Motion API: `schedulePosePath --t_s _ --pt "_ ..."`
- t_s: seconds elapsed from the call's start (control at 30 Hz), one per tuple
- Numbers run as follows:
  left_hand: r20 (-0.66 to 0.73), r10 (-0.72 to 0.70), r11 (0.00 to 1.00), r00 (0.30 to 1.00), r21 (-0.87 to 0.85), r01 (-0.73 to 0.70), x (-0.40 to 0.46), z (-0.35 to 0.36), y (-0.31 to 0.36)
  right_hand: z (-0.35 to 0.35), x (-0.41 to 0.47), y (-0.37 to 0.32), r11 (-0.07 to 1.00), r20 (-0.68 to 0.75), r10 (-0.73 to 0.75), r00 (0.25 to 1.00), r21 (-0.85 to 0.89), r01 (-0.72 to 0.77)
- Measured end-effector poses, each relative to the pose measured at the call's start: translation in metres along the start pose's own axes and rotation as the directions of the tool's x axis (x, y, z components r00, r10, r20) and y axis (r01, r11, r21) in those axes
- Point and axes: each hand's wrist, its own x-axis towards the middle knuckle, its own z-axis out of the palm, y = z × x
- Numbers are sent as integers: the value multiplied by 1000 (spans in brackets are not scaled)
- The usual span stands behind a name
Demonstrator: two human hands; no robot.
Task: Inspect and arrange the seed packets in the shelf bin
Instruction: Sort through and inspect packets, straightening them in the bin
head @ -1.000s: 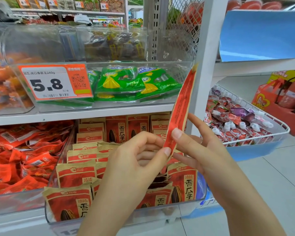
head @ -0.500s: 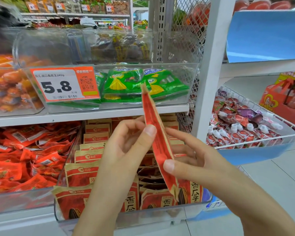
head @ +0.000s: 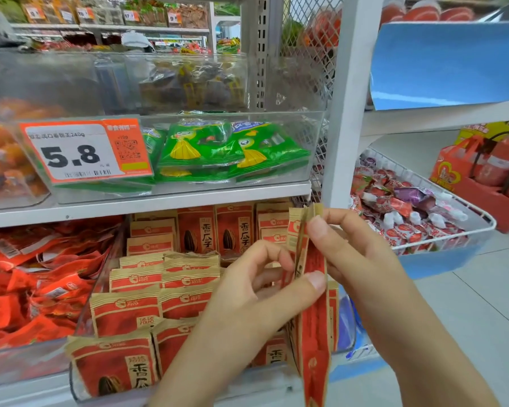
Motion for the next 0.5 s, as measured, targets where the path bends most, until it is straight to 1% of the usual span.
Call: schedulePosePath --t_s 0.2,0.3,0.5 --pt "16 -33 998 999 -60 34 6 0 -3 -5 0 -1 1000 -33 -1 999 -9 1" --pt "19 -26 997 999 -67 27 7 0 -4 -6 0 -1 1000 -35 -3 999 -25 2" --pt "31 -30 997 999 -77 32 7 1 -4 -6 1 1 1000 -59 -5 998 -2 5"
